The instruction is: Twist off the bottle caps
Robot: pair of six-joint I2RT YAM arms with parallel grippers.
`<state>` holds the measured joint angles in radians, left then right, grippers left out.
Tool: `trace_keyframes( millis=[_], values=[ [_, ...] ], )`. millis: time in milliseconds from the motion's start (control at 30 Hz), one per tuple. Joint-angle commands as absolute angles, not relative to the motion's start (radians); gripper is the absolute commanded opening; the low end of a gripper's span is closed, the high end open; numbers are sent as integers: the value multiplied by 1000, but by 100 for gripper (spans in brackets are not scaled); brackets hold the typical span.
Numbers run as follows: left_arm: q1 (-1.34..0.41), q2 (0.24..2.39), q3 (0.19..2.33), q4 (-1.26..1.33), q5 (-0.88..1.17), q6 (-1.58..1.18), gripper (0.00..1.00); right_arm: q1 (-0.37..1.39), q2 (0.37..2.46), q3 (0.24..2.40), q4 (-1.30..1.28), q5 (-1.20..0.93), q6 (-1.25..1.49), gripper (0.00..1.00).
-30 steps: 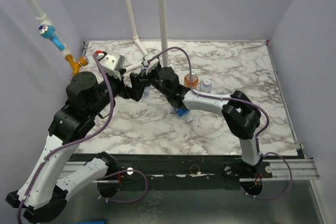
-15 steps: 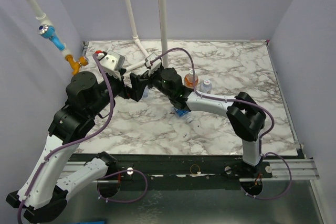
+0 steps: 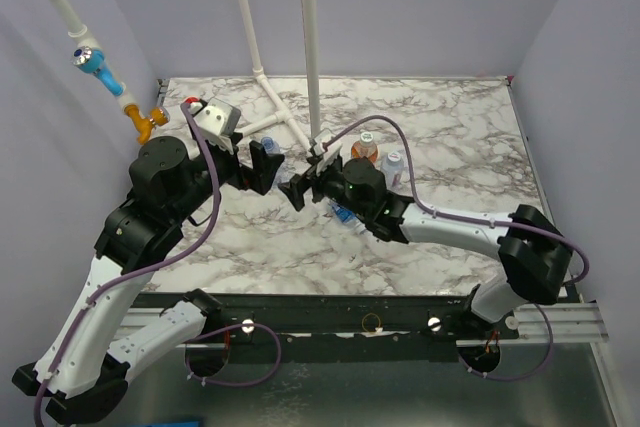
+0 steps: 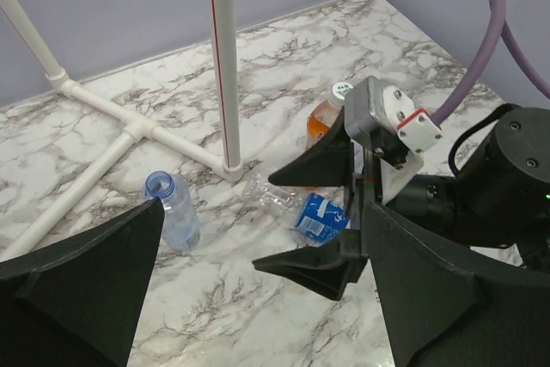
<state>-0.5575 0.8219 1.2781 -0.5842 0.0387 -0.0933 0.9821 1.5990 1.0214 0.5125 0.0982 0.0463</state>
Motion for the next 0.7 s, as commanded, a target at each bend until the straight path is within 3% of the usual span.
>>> trace_keyframes(
  millis=[0, 400, 667],
  values=[
    [-552, 816, 1266, -574, 71, -90, 99, 997, 1489, 884, 388, 173, 149, 100],
    [-552, 825, 1258, -577, 129, -82, 99, 1039, 1222, 624, 83, 407, 380, 100],
    [-552, 834, 1248, -578, 184, -66, 99, 1039, 1361, 615, 5, 479, 496, 99]
  ],
)
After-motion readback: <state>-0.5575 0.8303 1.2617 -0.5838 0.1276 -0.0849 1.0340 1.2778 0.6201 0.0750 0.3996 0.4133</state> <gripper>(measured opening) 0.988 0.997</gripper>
